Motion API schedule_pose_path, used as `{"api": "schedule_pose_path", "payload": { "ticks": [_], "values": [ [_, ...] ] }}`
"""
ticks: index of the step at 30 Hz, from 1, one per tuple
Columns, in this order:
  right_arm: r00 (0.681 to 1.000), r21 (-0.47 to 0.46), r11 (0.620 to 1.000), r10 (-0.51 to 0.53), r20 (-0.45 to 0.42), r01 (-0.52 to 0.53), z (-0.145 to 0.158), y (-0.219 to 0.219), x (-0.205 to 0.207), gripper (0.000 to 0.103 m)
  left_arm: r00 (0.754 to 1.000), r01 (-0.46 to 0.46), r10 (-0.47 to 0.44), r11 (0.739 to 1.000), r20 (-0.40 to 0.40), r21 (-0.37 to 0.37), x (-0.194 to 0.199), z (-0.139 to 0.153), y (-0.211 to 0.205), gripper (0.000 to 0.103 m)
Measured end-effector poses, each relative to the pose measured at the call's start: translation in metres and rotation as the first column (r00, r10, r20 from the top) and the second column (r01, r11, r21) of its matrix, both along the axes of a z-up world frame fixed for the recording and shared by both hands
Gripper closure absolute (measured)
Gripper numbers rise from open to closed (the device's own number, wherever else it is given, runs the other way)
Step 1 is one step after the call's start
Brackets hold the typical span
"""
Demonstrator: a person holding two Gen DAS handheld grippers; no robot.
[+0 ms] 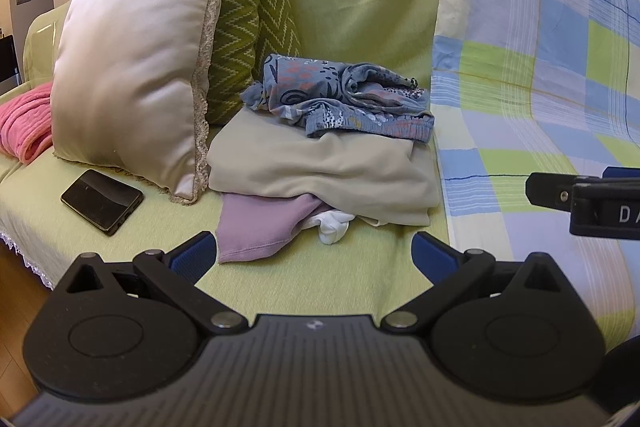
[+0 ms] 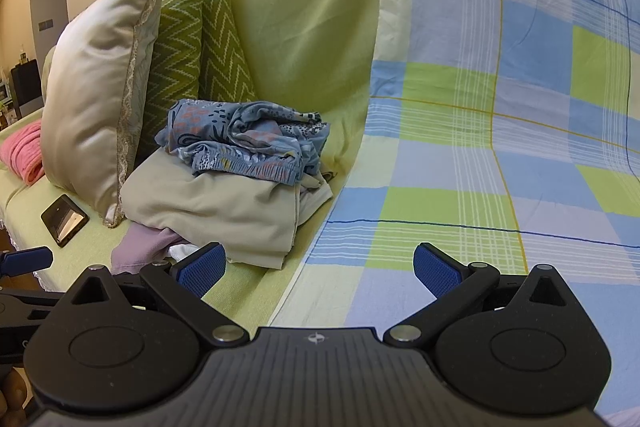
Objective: Fold clothes
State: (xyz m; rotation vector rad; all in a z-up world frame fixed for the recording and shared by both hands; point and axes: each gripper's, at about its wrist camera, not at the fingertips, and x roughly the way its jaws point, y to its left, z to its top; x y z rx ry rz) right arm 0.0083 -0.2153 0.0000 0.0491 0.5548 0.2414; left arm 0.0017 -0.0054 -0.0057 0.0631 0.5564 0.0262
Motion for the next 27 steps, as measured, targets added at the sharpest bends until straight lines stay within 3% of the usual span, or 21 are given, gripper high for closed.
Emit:
{"api": "schedule_pose_path", "payload": {
  "ticks": [14,22,24,27],
  "values": [
    [1.000,0.002,1.000,-0.003,-0.001,0.003,0.000,0.001,0.000,0.000,1.000,-0.003,0.003,1.000,0.002,0.002,-0.001,0.000,-0.001,0.001],
    [1.000,0.020,1.000,0.004,-0.020,-0.004,-0.001,-0.004,0.002,0.000,0.999,0.034,-0.034,0.999,0.008,-0.042,0.005,0.004,0.007,0.001],
    [0.999,0.037,0.999,0.022,-0.042,-0.021,-0.001,-0.006,0.006,0.000,0.998,0.054,-0.054,0.998,0.045,0.011,0.009,0.008,0.007,0.001],
    [0.995,0.060,0.995,0.087,-0.039,-0.084,0.001,-0.009,0.017,0.000,0.990,0.086,-0.103,0.982,0.099,0.167,0.022,0.012,0.005,0.001]
  ]
}}
